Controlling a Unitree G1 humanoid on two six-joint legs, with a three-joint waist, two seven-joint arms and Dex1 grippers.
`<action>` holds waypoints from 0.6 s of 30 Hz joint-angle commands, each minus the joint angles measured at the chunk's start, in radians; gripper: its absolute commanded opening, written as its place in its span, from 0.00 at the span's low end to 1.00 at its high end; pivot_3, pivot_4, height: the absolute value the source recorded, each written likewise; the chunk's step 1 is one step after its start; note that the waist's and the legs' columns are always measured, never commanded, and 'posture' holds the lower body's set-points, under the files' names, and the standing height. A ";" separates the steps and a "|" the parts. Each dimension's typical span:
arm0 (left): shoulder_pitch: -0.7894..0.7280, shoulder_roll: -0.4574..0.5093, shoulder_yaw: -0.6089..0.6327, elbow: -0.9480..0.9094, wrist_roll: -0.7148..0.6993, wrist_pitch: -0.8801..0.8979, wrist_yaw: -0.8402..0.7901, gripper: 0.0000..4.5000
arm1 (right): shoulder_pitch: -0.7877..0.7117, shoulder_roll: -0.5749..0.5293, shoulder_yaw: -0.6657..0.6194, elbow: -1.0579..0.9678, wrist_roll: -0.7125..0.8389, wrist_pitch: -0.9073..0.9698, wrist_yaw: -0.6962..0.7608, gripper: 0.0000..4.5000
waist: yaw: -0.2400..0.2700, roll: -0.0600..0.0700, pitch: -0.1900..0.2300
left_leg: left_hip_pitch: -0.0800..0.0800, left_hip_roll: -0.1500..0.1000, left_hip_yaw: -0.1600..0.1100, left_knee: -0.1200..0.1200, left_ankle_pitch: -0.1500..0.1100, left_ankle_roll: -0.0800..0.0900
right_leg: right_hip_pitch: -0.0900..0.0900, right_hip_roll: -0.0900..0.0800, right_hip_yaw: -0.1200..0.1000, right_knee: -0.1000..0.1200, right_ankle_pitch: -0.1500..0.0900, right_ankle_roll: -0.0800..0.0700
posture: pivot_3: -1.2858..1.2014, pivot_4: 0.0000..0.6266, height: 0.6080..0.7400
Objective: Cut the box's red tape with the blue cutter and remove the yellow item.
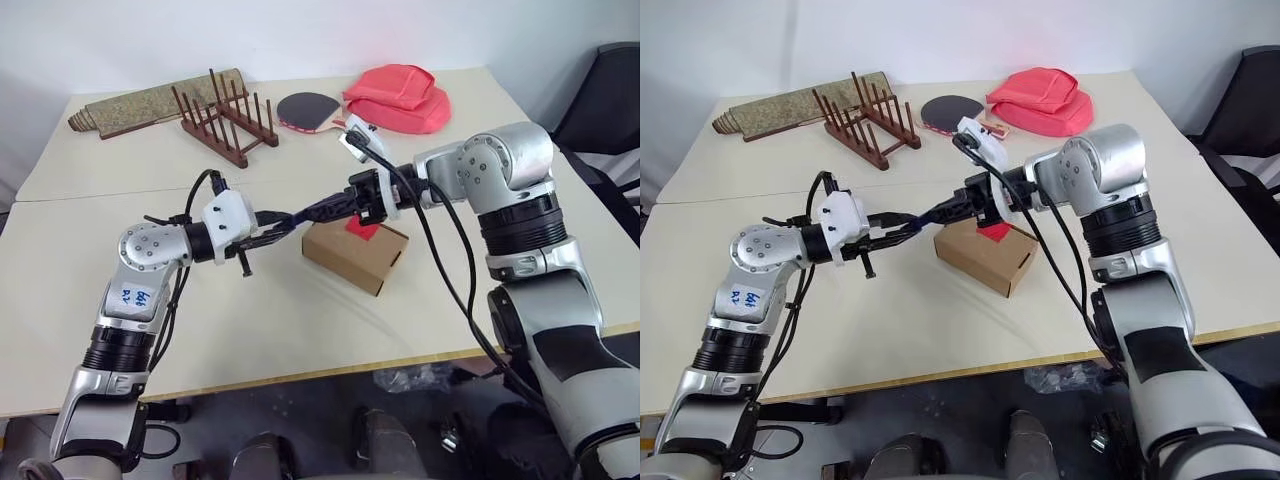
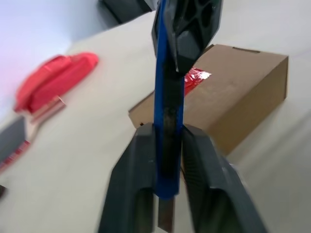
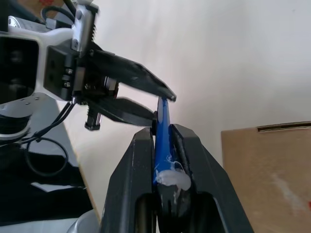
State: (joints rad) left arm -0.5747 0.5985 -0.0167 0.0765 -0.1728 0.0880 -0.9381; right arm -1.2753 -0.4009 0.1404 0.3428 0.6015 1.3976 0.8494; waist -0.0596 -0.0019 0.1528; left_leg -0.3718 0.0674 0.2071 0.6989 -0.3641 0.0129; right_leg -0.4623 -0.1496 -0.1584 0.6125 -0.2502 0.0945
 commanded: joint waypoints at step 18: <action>0.334 0.079 0.374 -0.306 -0.496 0.692 0.109 1.00 | 0.021 -0.058 -0.205 -0.200 0.041 0.040 -0.123 0.04 | 0.002 0.000 0.000 | 0.001 0.000 -0.001 -0.001 0.000 -0.002 | 0.000 0.000 0.001 0.000 0.000 0.000 | 0.52 0.24 1.00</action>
State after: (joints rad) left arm -0.2691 0.6921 0.3385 -0.1349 -0.6026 0.7476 -0.8453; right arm -1.2440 -0.4549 -0.0217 0.1899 0.6180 1.4381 0.7373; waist -0.0576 -0.0022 0.1532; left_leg -0.3714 0.0678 0.2060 0.6981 -0.3643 0.0111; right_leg -0.4623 -0.1493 -0.1573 0.6128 -0.2502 0.0946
